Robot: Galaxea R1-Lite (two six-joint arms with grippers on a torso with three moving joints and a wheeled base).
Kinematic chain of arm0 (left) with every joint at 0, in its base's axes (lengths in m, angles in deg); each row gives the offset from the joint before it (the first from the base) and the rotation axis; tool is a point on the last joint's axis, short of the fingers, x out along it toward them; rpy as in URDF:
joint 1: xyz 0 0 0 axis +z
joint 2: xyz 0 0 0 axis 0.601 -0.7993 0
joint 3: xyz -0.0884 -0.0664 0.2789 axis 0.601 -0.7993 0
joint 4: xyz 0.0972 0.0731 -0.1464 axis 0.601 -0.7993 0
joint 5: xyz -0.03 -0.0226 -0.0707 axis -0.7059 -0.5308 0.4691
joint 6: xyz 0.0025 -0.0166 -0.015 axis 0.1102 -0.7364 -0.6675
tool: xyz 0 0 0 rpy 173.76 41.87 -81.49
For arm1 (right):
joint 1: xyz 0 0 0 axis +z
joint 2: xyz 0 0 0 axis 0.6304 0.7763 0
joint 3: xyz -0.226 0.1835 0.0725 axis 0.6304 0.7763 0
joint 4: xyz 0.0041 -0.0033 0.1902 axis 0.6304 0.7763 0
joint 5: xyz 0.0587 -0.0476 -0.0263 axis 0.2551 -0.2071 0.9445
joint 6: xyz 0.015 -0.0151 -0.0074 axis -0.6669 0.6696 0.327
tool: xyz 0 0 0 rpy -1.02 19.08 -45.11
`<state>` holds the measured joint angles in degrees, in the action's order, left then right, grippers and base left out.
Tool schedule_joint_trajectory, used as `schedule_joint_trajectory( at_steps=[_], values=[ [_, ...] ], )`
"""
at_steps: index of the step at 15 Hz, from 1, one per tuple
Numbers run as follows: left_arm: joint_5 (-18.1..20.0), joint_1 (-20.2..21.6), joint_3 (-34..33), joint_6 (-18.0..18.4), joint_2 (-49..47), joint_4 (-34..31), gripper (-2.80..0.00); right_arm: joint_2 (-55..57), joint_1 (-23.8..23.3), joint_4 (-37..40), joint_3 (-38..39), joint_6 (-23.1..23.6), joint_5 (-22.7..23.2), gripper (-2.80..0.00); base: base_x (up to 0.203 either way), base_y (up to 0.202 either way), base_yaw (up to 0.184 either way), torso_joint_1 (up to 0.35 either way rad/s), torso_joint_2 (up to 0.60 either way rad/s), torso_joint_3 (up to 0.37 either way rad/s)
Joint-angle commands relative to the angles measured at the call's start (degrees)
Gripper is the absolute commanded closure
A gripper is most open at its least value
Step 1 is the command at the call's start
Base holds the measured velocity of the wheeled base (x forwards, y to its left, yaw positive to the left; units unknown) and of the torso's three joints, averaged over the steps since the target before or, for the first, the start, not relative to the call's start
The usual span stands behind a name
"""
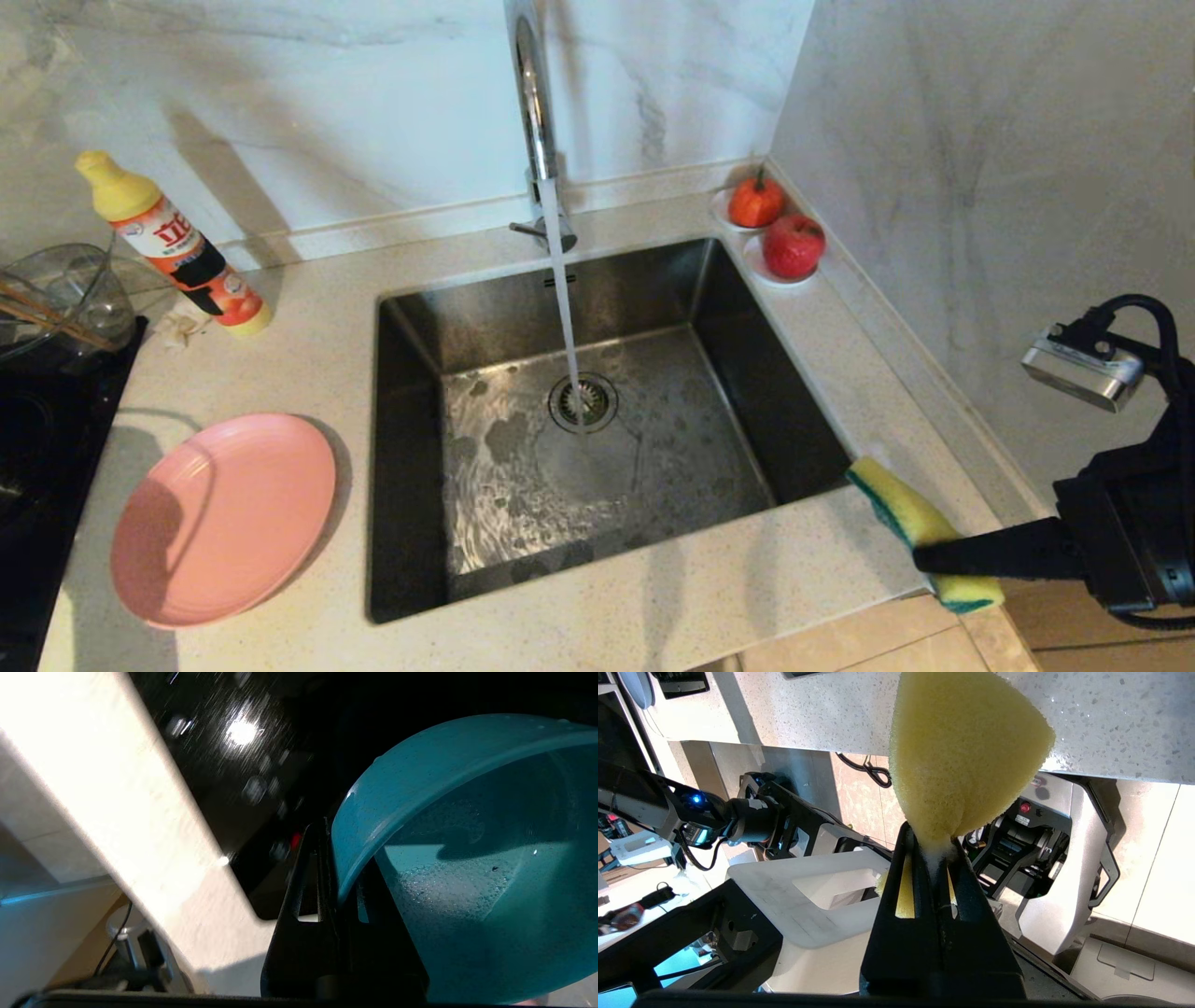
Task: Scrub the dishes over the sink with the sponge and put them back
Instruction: Place the bowl on the table
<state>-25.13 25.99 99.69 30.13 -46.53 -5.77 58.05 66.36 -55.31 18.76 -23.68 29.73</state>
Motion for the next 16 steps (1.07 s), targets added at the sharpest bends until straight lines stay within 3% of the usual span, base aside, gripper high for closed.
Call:
schedule_joint_trajectory(
  at_steps=[1, 7, 16],
  values=[
    [0.75, 0.09, 3.33, 0.43, -4.63, 0.16, 0.0, -0.13, -0.04, 0.19, 0.13, -0.14, 0.14, 0.0, 0.0, 0.0, 0.0, 0.0, 0.0, 0.0],
    [1.98, 0.13, 8.01, 1.42, -9.93, 4.45, 0.0, 0.49, -0.64, 0.16, 0.22, -0.14, 0.23, 0.0, 0.0, 0.0, 0.0, 0.0, 0.0, 0.0],
    [2.07, 0.09, 11.52, 1.85, -12.43, 3.9, 0.0, 0.48, -0.74, 0.19, 0.22, -0.18, 1.02, 0.0, 0.0, 0.0, 0.0, 0.0, 0.0, 0.0]
  ],
)
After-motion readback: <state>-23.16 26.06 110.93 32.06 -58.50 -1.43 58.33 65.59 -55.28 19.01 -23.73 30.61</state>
